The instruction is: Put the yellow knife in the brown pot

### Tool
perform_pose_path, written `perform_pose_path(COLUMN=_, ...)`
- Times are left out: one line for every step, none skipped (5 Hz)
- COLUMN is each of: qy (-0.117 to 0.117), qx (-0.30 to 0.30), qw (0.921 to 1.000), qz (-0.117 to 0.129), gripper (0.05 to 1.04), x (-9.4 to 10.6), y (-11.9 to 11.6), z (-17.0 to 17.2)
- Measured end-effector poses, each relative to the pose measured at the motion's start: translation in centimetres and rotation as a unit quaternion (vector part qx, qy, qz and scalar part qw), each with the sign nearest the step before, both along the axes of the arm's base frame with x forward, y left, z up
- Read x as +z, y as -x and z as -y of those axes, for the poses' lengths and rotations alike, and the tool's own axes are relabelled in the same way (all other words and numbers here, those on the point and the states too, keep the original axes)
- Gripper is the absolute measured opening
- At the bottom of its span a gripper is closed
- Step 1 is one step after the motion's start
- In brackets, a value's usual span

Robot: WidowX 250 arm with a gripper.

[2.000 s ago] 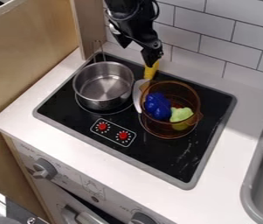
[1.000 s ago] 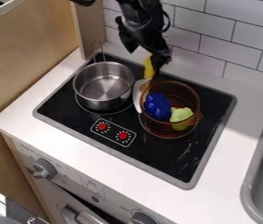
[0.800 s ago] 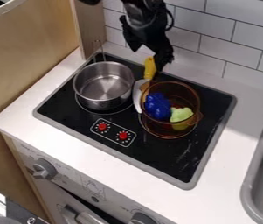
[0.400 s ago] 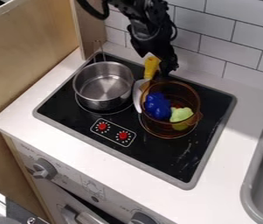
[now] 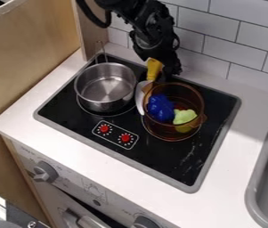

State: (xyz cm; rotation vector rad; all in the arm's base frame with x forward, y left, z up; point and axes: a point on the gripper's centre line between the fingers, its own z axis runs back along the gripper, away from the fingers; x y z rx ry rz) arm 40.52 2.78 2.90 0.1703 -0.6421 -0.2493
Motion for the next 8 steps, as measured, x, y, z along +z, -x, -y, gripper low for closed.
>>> perform_pose_path(qy=0.005, qx=0.004, qw=0.9999, qz=0.013, gripper=1.0, x=-0.2, y=-0.1, z=0.3)
perform_pose_path(qy=0.009, qx=0.011, qw=0.9997, qz=0.018, gripper=1.0, x=-0.4, y=0.0, z=0.4)
perform_pose_path(qy=0.011, qx=0.017, qw=0.9996, qz=0.022, gripper=1.0, x=-0.6, y=0.1, z=0.6)
perform_pose_path(qy=0.013, qx=0.019, qw=0.9993, qz=0.028, gripper=0.969, x=-0.8, y=0.0, z=0.6)
perform_pose_path(qy=0.021, qx=0.024, qw=0.9993, qz=0.02, gripper=0.716, x=-0.9, y=0.1, z=0.9)
perform_pose_path(qy=0.025, qx=0.025, qw=0.9993, qz=0.013, gripper=0.469, x=-1.1, y=0.5, z=1.0)
perform_pose_path(qy=0.028, qx=0.024, qw=0.9993, qz=0.005, gripper=0.459, x=-0.9, y=1.3, z=1.2)
perform_pose_path(qy=0.034, qx=0.023, qw=0.9992, qz=-0.001, gripper=0.459, x=-0.9, y=1.5, z=1.4)
